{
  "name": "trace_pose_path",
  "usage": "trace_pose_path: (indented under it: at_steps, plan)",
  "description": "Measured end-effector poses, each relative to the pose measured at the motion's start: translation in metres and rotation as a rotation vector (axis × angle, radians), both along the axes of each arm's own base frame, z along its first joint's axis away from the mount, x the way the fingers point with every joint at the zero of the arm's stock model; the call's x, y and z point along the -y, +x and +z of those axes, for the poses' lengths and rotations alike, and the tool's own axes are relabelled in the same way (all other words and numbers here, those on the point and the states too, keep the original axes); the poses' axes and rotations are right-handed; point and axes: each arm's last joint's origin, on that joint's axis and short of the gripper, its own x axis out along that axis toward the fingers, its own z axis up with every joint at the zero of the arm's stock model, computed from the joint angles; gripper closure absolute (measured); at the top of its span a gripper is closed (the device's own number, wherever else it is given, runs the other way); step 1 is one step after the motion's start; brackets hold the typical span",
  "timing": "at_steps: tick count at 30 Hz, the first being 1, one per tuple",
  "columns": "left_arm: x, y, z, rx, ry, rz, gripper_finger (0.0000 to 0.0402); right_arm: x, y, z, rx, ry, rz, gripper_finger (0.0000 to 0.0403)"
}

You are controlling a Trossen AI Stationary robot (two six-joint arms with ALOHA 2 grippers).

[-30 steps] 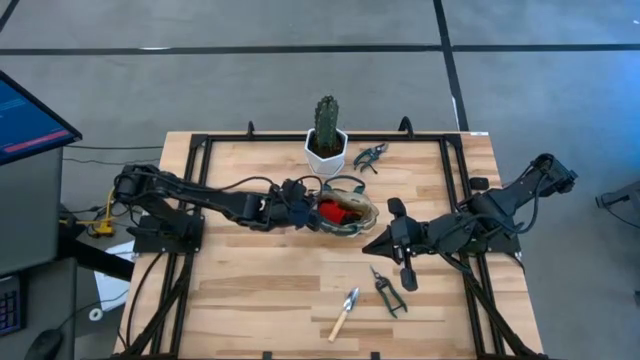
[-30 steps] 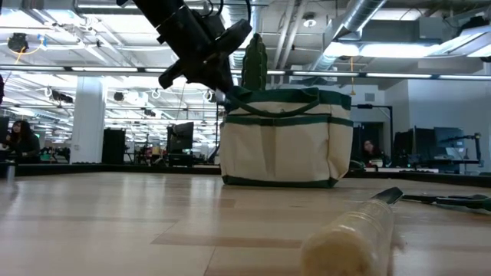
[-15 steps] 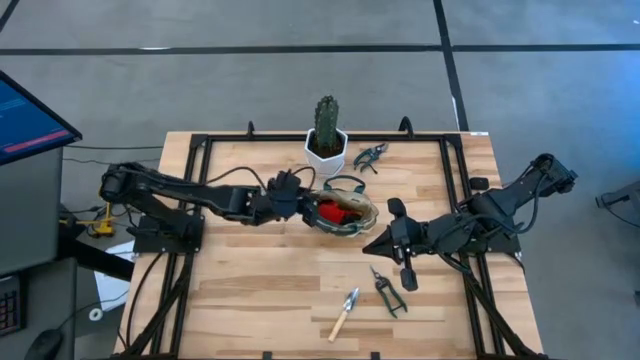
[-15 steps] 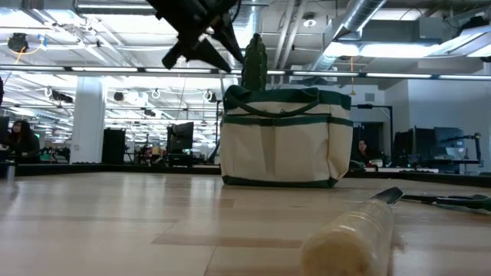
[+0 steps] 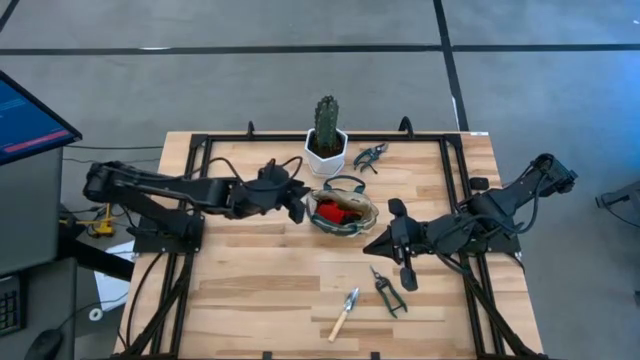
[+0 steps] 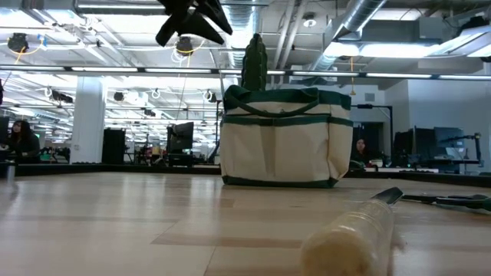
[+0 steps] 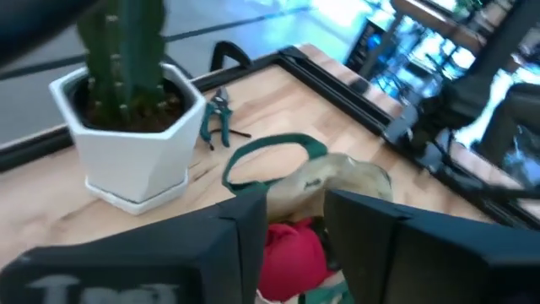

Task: Pick & Place Garden tools in Gardening bag
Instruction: Adjust the gardening bag

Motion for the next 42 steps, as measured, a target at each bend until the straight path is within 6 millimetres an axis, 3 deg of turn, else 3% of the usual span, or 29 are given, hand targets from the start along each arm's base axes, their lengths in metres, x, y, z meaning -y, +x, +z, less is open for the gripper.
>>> trace_pose_path:
  at_steps: [13, 22, 34, 42]
  plan:
    - [0.016, -0.017, 0.020, 0.028, 0.009, -0.237, 0.0395, 0.002, -0.006, -0.011, -0.137, 0.122, -0.095, 0.0403]
    - [0.034, -0.032, 0.035, 0.077, 0.062, -0.328, 0.0400, 0.003, -0.009, -0.021, -0.250, 0.144, -0.098, 0.0403]
    - [0.053, -0.037, 0.037, 0.096, 0.085, -0.342, 0.0400, 0.006, -0.007, -0.020, -0.240, 0.142, -0.110, 0.0403]
    - [0.070, -0.043, 0.038, 0.090, 0.147, -0.381, 0.0401, -0.003, 0.002, -0.035, -0.331, 0.171, -0.100, 0.0403]
